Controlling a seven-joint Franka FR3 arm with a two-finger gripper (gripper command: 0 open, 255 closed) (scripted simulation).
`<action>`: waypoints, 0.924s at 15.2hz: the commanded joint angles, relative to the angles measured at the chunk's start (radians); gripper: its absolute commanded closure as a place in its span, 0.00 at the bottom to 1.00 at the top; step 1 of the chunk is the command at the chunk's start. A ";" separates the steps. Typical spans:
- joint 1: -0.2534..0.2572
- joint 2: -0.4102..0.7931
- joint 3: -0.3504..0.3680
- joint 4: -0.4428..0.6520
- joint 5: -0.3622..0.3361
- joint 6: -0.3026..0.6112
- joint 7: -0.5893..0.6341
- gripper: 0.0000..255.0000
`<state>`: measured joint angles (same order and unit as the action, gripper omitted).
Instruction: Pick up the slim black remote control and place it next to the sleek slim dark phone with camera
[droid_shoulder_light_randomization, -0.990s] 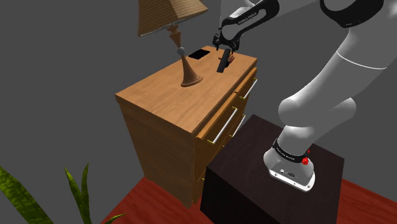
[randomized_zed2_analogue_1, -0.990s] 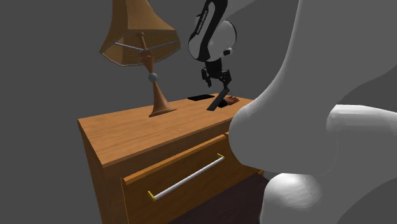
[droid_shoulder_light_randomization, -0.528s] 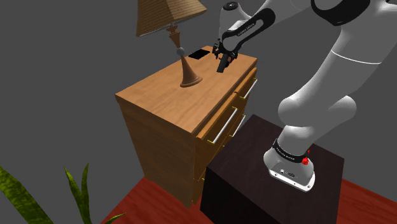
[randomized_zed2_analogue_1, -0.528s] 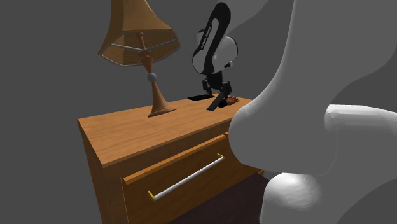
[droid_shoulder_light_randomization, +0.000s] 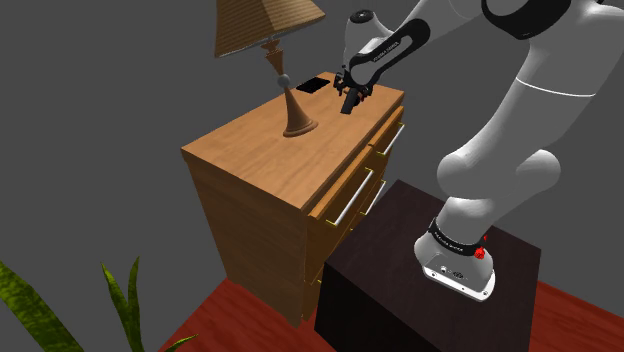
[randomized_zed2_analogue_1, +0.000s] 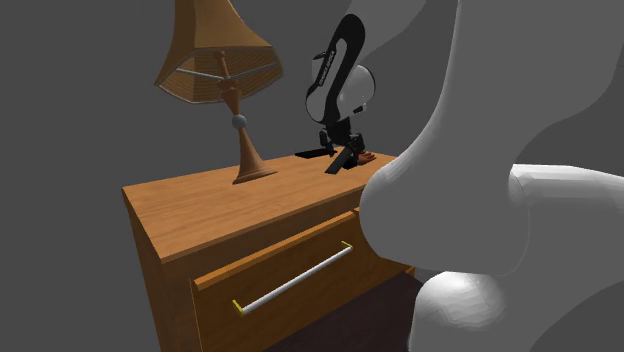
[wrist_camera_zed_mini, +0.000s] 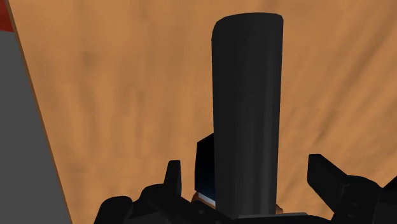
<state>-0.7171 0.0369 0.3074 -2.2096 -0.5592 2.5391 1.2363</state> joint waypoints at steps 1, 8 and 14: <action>0.000 0.000 0.000 0.000 0.000 0.000 0.000 0.00; 0.000 0.000 0.000 -0.001 0.000 0.000 0.000 1.00; 0.000 -0.015 0.002 0.009 0.024 -0.020 -0.023 1.00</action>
<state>-0.7169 0.0281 0.3085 -2.2028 -0.5452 2.5265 1.2226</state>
